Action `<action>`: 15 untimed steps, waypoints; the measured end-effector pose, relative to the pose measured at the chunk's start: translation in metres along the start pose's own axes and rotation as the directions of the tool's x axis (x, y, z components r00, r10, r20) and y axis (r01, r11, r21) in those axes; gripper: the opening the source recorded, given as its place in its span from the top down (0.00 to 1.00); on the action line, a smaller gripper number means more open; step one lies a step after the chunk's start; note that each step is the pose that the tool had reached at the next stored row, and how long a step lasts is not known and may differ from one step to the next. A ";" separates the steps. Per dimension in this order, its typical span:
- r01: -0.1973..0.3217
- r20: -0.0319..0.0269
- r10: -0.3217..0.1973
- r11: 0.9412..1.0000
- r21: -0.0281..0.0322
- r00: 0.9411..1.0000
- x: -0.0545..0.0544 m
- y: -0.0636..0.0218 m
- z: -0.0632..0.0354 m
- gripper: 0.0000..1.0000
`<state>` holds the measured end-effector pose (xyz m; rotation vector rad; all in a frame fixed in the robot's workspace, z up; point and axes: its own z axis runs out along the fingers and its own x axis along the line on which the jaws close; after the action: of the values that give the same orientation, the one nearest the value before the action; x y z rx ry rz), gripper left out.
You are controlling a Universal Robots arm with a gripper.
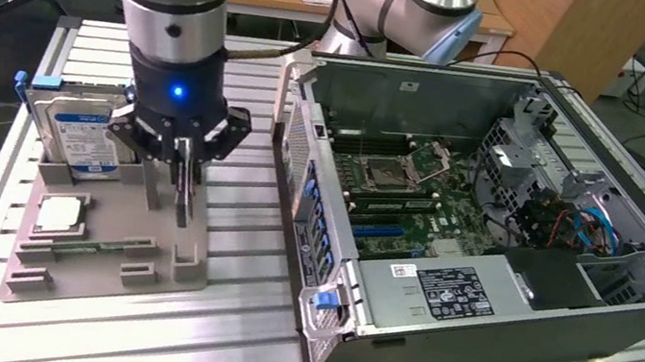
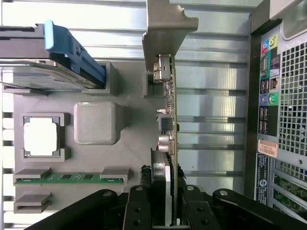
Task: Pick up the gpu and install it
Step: 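Pick up the gpu and move the gpu toward the slot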
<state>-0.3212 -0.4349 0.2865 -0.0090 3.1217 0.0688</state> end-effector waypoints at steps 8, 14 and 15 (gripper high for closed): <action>0.000 0.000 0.000 1.000 0.000 1.000 -0.001 0.0015 -0.0344 0.72; 0.000 0.000 0.000 1.000 0.000 1.000 -0.001 0.0027 -0.0616 0.72; 0.000 0.000 0.000 1.000 0.000 1.000 -0.001 0.0029 -0.0661 0.72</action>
<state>-0.3212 -0.4349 0.3527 -0.0090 3.1218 0.0688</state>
